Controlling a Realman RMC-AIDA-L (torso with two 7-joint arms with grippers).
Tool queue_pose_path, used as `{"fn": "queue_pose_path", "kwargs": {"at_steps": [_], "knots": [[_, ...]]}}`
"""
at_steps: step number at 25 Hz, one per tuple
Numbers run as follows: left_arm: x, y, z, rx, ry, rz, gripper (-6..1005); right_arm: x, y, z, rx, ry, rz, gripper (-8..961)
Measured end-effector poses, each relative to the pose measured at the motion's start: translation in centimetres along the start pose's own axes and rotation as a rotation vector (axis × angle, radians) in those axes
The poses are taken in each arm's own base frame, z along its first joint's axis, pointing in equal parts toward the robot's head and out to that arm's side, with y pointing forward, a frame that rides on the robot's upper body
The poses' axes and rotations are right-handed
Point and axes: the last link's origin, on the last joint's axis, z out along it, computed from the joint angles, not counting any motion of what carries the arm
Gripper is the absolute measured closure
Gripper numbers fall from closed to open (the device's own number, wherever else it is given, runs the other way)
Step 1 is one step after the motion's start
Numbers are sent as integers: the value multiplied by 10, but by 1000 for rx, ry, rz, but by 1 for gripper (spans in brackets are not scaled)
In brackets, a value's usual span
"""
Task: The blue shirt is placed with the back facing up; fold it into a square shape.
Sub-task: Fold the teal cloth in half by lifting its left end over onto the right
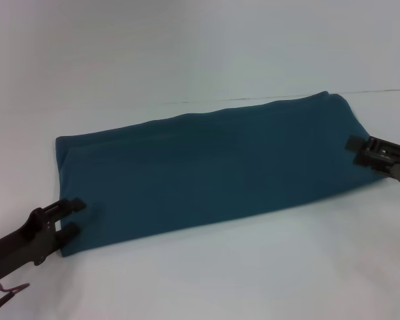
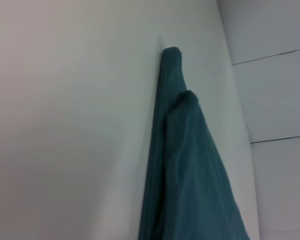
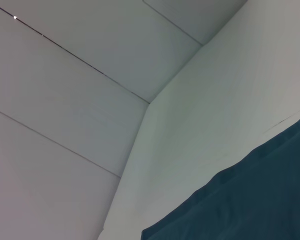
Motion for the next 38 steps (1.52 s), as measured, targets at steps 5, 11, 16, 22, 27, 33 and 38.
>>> {"fn": "queue_pose_path", "kwargs": {"at_steps": [5,11,16,22,27,33,38], "knots": [[1,0,-1,-2,4,1,375,-1,-1,-2,6,-8,-4,164],[16,17,-2,-64,21,17,375,-3,-2,-3,10,-6,-9,164],[31,26,13,-27,59,48,374,-2,-2,-3,11,-3,-3,165],[33,23,23,37,80,77,371,-1,-3,-5,12,-6,11,165],[27,16,23,60,69,70,368,0,-4,-5,12,-7,16,165],[26,17,23,54,57,82,365,1,-5,-7,15,-9,21,164],[36,39,15,-23,6,206,362,2,-6,-9,18,-9,23,165]]}}
